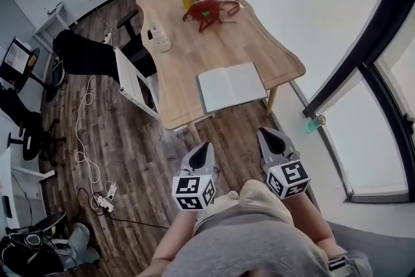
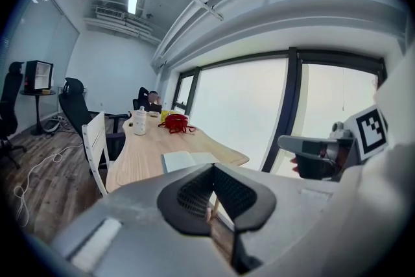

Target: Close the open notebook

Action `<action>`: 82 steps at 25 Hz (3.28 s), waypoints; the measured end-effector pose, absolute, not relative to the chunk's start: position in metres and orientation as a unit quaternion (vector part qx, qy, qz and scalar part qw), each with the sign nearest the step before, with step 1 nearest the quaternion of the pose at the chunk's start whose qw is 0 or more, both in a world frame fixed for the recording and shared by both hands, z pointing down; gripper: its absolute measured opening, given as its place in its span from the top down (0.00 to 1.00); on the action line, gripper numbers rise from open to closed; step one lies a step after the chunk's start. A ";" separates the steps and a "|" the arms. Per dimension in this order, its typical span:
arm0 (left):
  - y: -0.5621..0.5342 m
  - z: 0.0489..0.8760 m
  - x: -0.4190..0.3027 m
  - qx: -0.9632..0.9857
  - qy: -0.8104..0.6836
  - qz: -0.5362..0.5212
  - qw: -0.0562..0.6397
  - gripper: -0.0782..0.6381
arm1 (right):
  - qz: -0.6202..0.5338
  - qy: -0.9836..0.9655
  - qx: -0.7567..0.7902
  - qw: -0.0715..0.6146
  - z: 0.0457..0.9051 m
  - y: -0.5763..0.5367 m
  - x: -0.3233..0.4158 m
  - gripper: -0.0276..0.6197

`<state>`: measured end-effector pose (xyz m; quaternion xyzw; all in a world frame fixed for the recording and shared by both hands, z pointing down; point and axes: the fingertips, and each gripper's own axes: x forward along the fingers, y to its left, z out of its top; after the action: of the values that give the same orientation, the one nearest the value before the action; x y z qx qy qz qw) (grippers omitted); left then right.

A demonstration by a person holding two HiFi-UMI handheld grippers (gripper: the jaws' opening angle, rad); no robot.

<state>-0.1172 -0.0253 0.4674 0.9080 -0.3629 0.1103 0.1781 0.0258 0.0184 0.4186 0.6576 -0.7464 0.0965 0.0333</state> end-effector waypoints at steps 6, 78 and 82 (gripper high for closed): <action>-0.050 0.478 -0.110 0.898 -0.375 0.120 0.196 0.89 | 0.114 -0.745 0.656 0.042 0.426 -0.013 0.049 0.96; -0.184 0.532 0.016 0.861 -0.438 0.151 0.211 0.89 | 0.426 -0.721 0.540 0.086 0.685 -0.166 0.219 0.76; -0.182 0.531 0.013 0.860 -0.441 0.150 0.208 0.89 | 0.417 -0.723 0.546 0.080 0.677 -0.167 0.221 0.81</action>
<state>0.0133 -0.1823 0.5305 0.8602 -0.4407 0.1496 0.2083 0.2206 -0.1666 0.6770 0.5459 -0.7225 0.4167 0.0798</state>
